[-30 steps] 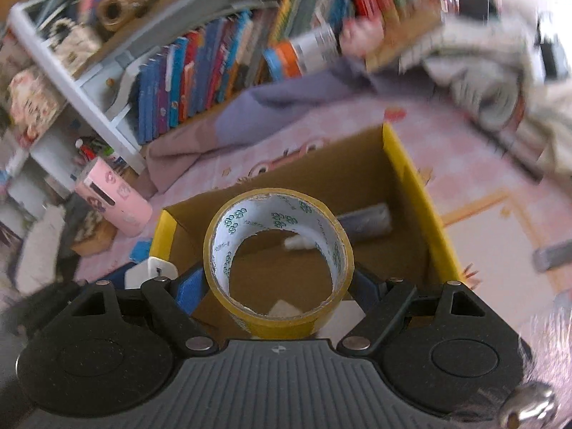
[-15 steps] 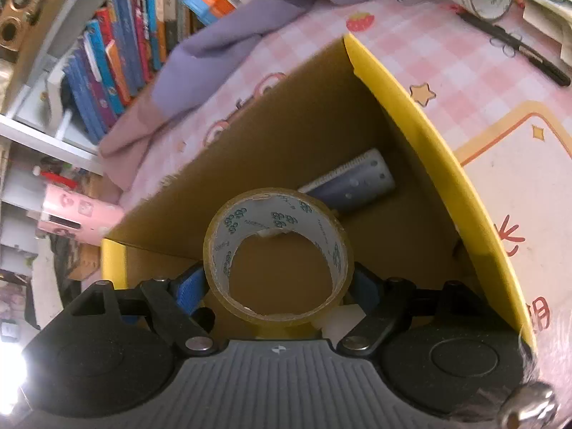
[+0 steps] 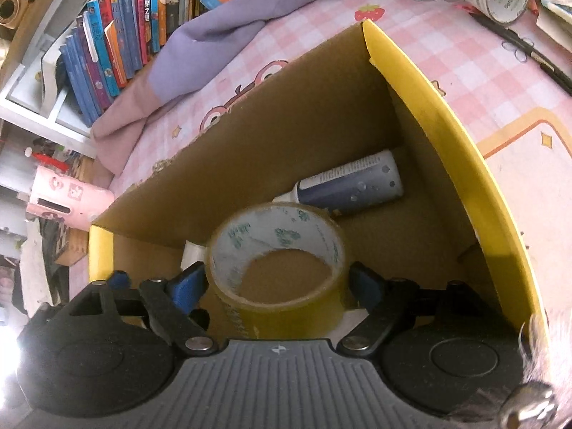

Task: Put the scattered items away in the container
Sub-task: 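Open the left tool to drop the charger while the right tool releases the tape roll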

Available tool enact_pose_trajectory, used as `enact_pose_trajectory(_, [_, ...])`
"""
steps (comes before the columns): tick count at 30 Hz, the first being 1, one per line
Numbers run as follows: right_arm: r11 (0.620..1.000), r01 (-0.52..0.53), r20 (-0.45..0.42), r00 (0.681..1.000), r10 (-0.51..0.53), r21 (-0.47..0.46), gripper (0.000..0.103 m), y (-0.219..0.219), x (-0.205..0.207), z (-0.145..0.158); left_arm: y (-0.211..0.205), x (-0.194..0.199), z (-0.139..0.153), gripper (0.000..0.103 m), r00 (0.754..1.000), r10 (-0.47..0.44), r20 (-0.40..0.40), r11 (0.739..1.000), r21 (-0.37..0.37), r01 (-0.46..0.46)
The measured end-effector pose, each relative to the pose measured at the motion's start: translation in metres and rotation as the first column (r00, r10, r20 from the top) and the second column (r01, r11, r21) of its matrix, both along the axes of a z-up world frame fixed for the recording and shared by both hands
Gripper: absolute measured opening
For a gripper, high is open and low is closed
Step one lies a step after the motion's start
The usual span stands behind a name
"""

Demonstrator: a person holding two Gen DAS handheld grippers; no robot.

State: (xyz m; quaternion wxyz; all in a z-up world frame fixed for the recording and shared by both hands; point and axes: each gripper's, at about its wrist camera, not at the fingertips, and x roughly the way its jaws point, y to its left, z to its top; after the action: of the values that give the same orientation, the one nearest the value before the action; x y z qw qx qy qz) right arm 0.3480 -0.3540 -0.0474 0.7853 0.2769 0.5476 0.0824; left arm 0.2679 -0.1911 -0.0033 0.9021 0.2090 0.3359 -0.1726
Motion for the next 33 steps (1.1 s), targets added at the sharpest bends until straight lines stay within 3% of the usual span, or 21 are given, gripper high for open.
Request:
enact_pose_trajectory(4, [1.0, -0.008, -0.004, 1.0, 0.008, -0.009, 0.092, 0.002, -0.005, 0.003, 0.002, -0.01, 0.005, 0.076, 1.0, 0.007, 0.015, 1.0, -0.02, -0.007])
enact_pose_trajectory(16, [0.996, -0.043, 0.154, 0.987, 0.054, -0.074, 0.094, 0.008, -0.039, 0.033, 0.02, -0.047, 0.031, 0.087, 0.995, 0.069, 0.077, 0.989, -0.133, -0.058])
enact_pose_trajectory(33, [0.962, 0.001, 0.437, 0.891, 0.123, -0.273, 0.095, 0.018, -0.122, 0.076, 0.066, -0.101, 0.04, 0.091, 0.978, 0.174, 0.118, 0.958, -0.251, -0.14])
